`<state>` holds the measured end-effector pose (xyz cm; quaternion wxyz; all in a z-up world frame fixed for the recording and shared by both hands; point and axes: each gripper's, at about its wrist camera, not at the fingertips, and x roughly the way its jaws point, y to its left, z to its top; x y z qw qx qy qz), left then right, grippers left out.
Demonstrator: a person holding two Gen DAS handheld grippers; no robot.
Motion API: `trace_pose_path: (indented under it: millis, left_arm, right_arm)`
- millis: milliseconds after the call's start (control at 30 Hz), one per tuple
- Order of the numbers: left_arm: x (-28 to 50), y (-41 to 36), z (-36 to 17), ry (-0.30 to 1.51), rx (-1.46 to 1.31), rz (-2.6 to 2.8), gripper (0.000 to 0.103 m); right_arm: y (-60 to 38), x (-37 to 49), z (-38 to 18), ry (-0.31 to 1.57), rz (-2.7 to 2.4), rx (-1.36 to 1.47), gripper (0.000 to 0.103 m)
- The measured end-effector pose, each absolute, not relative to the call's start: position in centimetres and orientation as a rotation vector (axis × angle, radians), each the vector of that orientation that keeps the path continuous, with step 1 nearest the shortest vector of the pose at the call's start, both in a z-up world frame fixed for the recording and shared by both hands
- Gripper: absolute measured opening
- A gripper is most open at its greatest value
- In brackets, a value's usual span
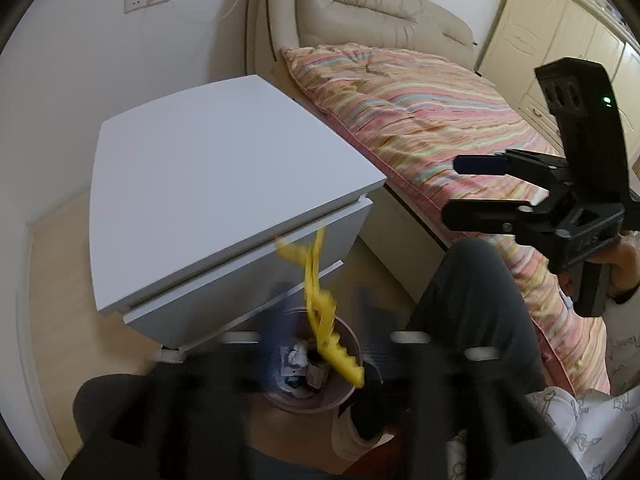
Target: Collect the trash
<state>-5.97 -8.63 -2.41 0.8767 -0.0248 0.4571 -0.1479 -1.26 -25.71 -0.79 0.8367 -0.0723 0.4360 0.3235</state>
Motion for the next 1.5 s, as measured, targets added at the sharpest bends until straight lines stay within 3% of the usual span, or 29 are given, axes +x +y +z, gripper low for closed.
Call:
trace_pose_path:
  millis: [67,300,767,1500]
  left_arm:
    - [-5.9,-8.4,-2.5,0.949,-0.083,-0.315,0.087]
    - [-5.8,-7.4,-2.8,0.942,-0.106,-0.255,0.095]
    - [-5.3,-4.8,-2.2,0.905,-0.116,-0.132,0.096]
    - [-0.6,-1.0,2.4,0.786,-0.131,-0.075,0.096]
  right_arm:
    - [-25.7,-1.2,-0.7,0.923,0.684,-0.151,0.100]
    - [-25.5,-1.3,-0.9,0.925,0.684,-0.154,0.100]
    - [-24.0,-1.2,-0.6,0.906,0.673,-0.185,0.100]
    - [-19.5,3.9,4.8,0.778,0.669,-0.228,0.100]
